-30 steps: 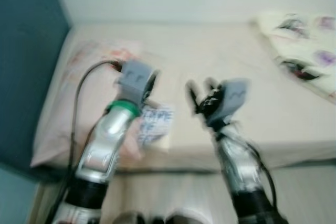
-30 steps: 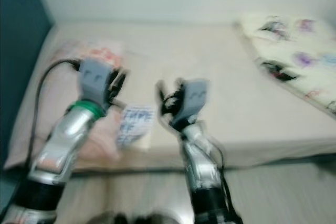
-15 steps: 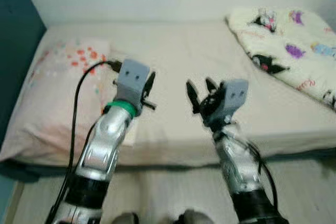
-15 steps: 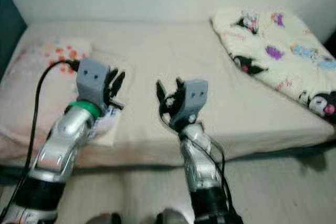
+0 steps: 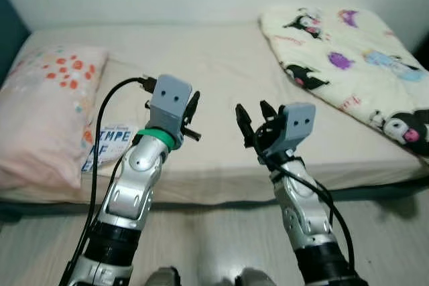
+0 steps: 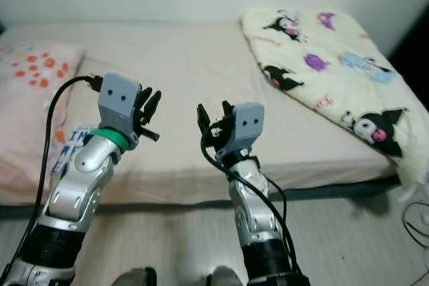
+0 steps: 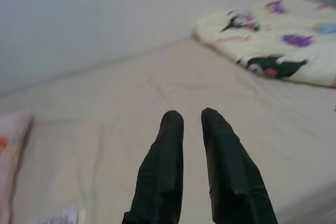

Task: Clean up the room

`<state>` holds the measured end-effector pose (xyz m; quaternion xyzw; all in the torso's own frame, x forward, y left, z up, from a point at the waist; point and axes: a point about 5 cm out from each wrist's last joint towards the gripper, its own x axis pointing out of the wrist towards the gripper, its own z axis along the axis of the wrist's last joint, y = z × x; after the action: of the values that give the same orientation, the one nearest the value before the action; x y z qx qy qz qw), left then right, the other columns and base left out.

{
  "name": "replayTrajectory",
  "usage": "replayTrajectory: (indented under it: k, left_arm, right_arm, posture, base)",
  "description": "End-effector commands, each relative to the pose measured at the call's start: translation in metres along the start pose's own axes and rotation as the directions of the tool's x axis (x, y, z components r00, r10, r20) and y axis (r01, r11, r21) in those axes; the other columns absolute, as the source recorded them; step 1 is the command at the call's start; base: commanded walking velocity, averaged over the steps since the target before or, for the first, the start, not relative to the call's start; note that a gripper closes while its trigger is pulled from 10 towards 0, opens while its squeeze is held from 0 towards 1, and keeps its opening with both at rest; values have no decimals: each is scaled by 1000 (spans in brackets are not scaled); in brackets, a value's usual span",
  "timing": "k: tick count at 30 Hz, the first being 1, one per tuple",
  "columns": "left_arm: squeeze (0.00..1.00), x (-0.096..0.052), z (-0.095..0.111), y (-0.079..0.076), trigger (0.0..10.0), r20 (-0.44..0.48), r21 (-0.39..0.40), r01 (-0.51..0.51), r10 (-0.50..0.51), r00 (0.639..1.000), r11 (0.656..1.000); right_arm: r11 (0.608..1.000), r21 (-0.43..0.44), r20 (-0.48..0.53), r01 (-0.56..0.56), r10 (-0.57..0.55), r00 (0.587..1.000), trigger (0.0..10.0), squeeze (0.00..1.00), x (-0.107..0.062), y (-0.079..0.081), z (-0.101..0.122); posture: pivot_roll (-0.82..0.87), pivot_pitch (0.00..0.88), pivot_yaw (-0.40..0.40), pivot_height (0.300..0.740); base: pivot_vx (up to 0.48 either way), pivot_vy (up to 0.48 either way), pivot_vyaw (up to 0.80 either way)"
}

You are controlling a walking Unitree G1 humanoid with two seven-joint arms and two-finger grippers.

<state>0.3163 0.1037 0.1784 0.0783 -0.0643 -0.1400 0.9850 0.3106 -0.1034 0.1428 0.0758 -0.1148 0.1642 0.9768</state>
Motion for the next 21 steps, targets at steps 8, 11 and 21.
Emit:
replayTrajectory:
  k: [8, 11, 21]
  left_arm:
    - [0, 0, -1, -3, 10000, -11, 6, 16, -16, 1000, 1000]
    - [0, 0, -1, -3, 10000, -12, 6, 17, -17, 1000, 1000]
    - [0, -1, -2, -3, 10000, -16, 7, 22, -21, 1000, 1000]
  right_arm:
    - [999, 48, -9, 26, -26, 1000, 10000, 0, -2, -3, -1]
    - [998, 48, -9, 26, -26, 1000, 10000, 0, -2, -3, -1]
    - [998, 50, -9, 24, -23, 1000, 10000, 0, -4, -2, -1]
  posture:
    - [-44, 17, 54, 721]
    - [-44, 18, 56, 721]
    - [-45, 24, 62, 721]
  base:
    - [0, -399, 0]
    - [0, -401, 0]
    - [0, -399, 0]
